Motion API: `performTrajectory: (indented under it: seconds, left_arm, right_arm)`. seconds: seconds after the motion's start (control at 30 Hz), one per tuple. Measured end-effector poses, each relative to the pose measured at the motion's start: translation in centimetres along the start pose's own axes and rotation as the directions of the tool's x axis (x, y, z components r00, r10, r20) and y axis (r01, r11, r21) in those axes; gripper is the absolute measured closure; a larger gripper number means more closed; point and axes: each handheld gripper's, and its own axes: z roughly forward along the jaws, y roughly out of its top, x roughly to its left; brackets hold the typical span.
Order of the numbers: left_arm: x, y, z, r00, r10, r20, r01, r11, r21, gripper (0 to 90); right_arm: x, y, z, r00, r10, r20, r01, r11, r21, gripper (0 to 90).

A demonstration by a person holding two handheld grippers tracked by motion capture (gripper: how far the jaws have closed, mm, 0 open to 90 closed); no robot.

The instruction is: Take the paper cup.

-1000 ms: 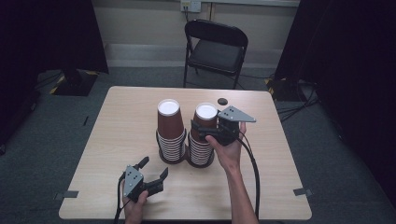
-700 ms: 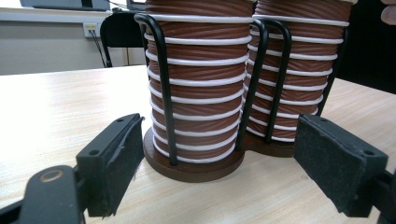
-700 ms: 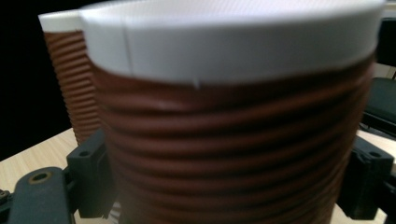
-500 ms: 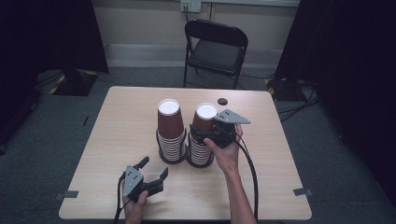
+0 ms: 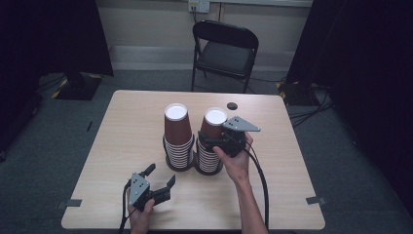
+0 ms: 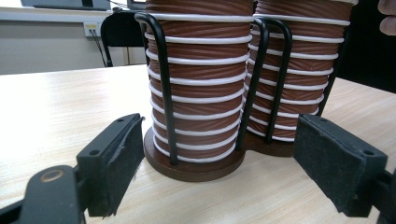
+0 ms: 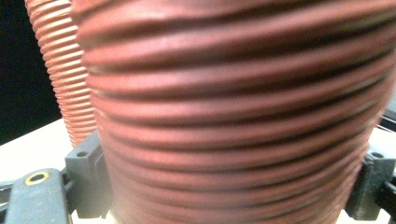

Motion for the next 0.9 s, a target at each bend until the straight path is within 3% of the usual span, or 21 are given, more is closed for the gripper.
performTrajectory:
  seconds: [0.2, 0.37, 0.9]
  left_arm:
    - [0.0, 0.0, 0.0, 1.0000, 0.002, 0.000, -0.002, 1.0000, -0.001, 16.2]
    - [0.0, 0.0, 0.0, 1.0000, 0.006, -0.001, -0.006, 1.0000, 0.000, 16.3]
    - [-0.1, 0.0, 0.1, 1.0000, 0.004, -0.002, -0.004, 1.0000, 0.003, 16.3]
  right_arm:
    - [0.0, 0.3, -0.1, 1.0000, -0.006, -0.002, 0.006, 1.000, 0.002, 13.0]
    - [0.1, 1.0, -0.6, 1.0000, -0.001, -0.007, 0.001, 0.999, -0.033, 13.4]
    - [0.1, 2.3, -1.3, 0.9999, -0.005, -0.012, 0.004, 0.998, -0.070, 13.7]
